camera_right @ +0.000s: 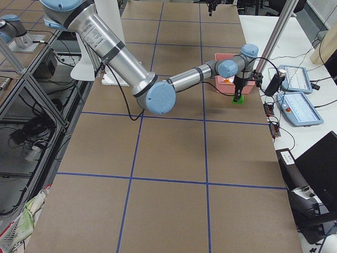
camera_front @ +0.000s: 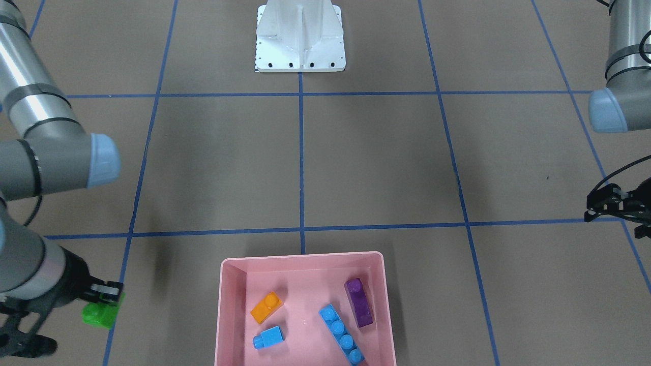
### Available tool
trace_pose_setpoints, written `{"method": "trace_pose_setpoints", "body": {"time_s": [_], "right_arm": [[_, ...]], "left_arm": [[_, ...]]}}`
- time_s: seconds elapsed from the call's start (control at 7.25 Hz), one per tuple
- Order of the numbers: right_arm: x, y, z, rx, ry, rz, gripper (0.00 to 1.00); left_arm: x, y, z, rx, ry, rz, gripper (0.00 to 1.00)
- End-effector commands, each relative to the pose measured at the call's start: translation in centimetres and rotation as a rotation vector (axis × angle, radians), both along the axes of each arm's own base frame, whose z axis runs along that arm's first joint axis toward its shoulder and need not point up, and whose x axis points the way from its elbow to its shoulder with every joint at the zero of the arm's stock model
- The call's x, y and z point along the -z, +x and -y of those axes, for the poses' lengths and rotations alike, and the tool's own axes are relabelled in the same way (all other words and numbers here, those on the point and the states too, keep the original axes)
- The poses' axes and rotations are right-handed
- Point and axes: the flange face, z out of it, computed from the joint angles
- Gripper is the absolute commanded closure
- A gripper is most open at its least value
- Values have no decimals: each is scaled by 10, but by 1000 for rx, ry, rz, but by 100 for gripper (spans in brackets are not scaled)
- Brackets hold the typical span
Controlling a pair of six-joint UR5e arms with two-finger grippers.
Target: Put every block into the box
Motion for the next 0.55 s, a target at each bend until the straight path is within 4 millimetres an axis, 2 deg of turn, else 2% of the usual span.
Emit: {"method": "trace_pose_setpoints", "body": {"time_s": [0.0,0.14,0.28,0.41], "right_arm": [[63,-34,25,-56,29,26,100],[84,-58,33,-93,17,61,100],[106,-105,29,-108,35,89,100],[116,-145,14,-145,58,100,100]], "left_arm": [[3,11,2,-7,-4,-1,0],[5,11,4,-5,-3,0,0],[5,12,4,-5,-7,-1,0],[6,20,2,-14,-7,-2,0]]}}
